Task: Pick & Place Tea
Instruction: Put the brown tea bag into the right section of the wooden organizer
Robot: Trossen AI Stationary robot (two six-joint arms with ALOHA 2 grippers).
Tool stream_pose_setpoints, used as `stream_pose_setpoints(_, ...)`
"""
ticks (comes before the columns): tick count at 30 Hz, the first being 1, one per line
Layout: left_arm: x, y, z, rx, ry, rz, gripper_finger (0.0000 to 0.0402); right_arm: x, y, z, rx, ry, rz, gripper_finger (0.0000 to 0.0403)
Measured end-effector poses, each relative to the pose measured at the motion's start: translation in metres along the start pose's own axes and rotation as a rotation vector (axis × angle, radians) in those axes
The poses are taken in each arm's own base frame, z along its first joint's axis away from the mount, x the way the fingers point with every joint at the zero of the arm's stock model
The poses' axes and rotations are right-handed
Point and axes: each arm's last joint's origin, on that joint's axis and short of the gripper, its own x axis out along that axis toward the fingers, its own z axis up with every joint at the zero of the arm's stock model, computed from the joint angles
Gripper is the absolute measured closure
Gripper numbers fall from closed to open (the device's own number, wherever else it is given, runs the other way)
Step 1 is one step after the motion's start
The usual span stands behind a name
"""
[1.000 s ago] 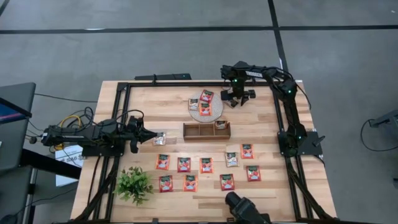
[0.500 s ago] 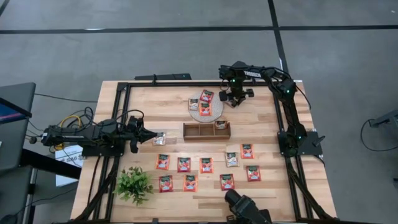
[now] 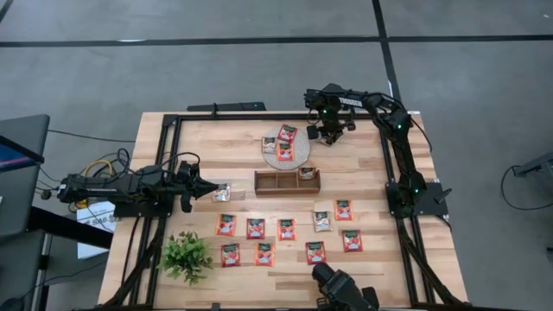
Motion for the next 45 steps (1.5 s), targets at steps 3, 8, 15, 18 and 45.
stream_pose_setpoints(3, 0.0000, 0.0001, -0.0001, 0.000, 0.000, 0.000, 0.0402, -0.0001, -0.0005, 0.0003, 0.002, 0.002, 0.001, 0.0340)
stream_pose_setpoints(8, 0.0000, 0.0001, -0.0001, 0.000, 0.000, 0.000, 0.0402, -0.0002, -0.0008, 0.0001, 0.017, 0.005, 0.001, 0.0340)
stream_pose_setpoints(15, 0.0000, 0.0000, -0.0001, 0.000, 0.000, 0.000, 0.0402, -0.0002, -0.0008, 0.0000, 0.064, 0.007, 0.003, 0.0340)
stream_pose_setpoints(18, 0.0000, 0.0000, -0.0001, 0.000, 0.000, 0.000, 0.0402, -0.0002, -0.0006, 0.0003, 0.072, 0.006, 0.006, 0.0340)
stream_pose_setpoints(45, 0.0000, 0.0000, 0.0000, 0.001, 0.000, 0.000, 0.0402, -0.0013, -0.0009, 0.0042, 0.066, -0.068, -0.032, 0.0400)
